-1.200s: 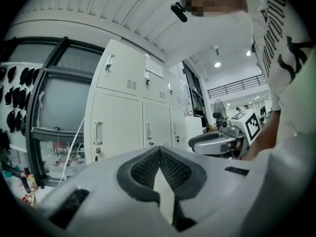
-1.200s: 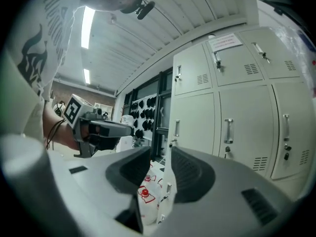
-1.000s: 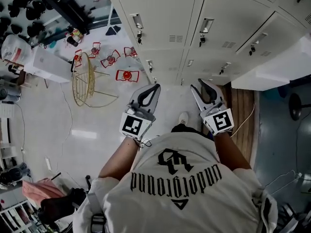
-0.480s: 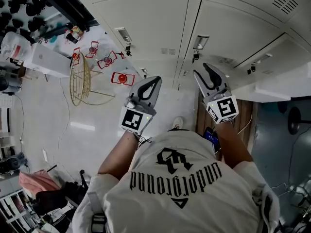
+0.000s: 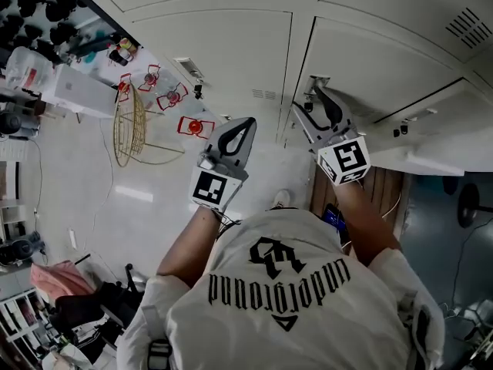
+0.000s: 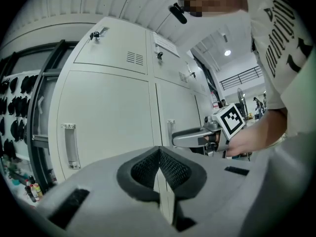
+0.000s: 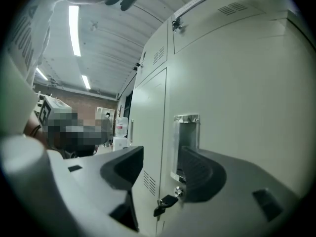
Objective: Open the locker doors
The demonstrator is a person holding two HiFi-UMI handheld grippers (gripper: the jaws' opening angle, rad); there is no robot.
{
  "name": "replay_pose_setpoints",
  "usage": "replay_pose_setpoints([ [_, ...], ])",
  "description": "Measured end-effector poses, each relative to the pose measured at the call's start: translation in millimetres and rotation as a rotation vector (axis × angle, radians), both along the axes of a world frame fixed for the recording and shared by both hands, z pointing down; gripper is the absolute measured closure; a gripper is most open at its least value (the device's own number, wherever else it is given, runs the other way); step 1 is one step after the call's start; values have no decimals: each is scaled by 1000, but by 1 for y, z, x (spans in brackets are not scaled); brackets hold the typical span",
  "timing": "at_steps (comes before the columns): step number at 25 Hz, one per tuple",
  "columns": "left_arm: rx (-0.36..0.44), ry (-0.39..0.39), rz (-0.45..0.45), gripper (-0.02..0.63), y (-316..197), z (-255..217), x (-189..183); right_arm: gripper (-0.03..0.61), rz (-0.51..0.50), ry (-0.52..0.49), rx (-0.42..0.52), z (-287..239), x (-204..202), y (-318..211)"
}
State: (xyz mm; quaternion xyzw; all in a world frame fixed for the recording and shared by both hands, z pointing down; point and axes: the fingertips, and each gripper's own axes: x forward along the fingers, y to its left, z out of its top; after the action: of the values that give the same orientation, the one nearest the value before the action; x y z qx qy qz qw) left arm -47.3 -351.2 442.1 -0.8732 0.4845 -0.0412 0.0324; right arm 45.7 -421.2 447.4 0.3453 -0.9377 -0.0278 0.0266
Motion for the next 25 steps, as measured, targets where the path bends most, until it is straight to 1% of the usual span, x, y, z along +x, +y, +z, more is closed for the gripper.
replay_pose_setpoints([
  [5, -9, -7, -16, 607, -9, 3, -1, 336, -23, -4, -2, 2, -11, -12],
  [9, -13, -3, -24, 607, -9, -6, 1, 313, -11, -10, -27, -7, -13, -20],
  [10, -15, -2, -25, 606, -8, -9, 2, 335, -4, -11, -28, -10, -12, -21],
  [15, -21, 0, -24, 607, -10, 2, -2, 322, 13, -13, -16, -2, -18, -24],
  [19, -18, 4, -33, 607, -7, 5, -4, 304, 1, -5, -18, 1, -22, -22],
  [25, -24, 16, -43, 607, 9, 7, -14, 304, 23, -7, -3, 1, -19, -5],
])
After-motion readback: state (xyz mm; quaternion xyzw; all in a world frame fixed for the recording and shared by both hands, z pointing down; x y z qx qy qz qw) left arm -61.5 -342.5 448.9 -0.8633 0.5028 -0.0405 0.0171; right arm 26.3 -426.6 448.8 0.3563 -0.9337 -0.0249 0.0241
